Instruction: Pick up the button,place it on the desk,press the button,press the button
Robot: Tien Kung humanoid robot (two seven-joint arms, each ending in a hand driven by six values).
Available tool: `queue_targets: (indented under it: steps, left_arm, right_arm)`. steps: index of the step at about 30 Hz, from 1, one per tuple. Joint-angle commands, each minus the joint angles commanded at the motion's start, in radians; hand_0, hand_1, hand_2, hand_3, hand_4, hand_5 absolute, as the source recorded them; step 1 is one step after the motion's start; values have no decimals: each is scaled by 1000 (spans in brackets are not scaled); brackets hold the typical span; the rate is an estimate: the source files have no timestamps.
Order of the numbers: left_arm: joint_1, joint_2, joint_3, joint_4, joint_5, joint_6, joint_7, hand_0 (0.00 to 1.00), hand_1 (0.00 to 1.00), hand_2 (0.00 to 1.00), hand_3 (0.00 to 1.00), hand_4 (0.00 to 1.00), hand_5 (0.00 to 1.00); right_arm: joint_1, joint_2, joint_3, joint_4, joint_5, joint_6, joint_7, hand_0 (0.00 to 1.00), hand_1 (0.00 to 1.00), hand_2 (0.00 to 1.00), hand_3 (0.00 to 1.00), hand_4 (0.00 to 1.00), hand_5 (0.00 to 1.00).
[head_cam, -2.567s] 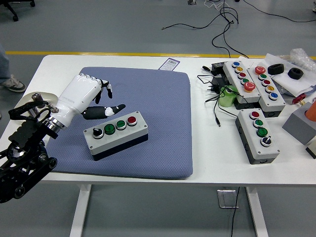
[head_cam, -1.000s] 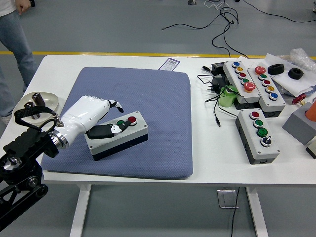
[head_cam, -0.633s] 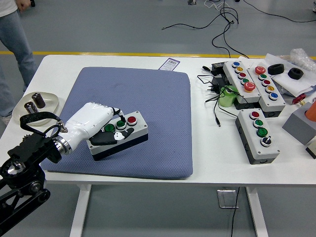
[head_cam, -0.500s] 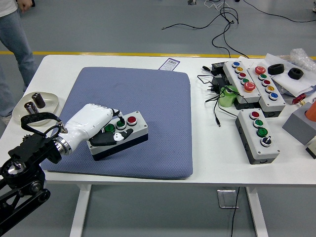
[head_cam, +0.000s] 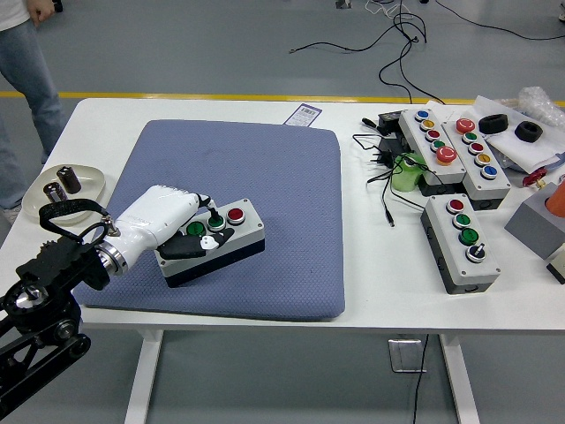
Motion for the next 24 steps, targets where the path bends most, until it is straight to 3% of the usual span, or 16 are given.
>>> queue_targets:
  steps: [24]
  left_arm:
    - [-4,-5,2,53,27,-25,-10,2,2,2,592,689,998]
  right_arm:
    - [1,0,-2,0,-1,0,1,541,666,709,632,307,157]
